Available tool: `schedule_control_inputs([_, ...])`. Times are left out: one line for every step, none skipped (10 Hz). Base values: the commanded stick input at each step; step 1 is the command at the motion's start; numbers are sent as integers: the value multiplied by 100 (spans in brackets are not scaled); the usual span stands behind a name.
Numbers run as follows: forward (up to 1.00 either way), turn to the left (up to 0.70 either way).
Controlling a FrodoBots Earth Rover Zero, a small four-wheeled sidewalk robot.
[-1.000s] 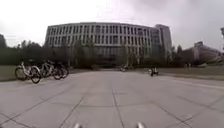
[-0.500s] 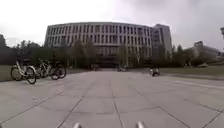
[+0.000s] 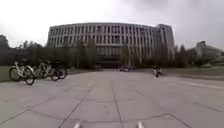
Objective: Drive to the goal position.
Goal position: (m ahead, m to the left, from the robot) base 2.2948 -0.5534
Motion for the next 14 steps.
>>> schedule_control_inputs([50,0])
schedule_control_inputs([50,0])
schedule_control_inputs([50,0])
schedule_control_inputs([50,0])
schedule_control_inputs([50,0])
schedule_control_inputs([50,0])
schedule_control_inputs([50,0])
schedule_control_inputs([50,0])
schedule_control_inputs([50,0])
schedule_control_inputs([50,0])
schedule_control_inputs([50,0])
schedule_control_inputs([50,0])
schedule_control_inputs([50,0])
schedule_control_inputs([50,0])
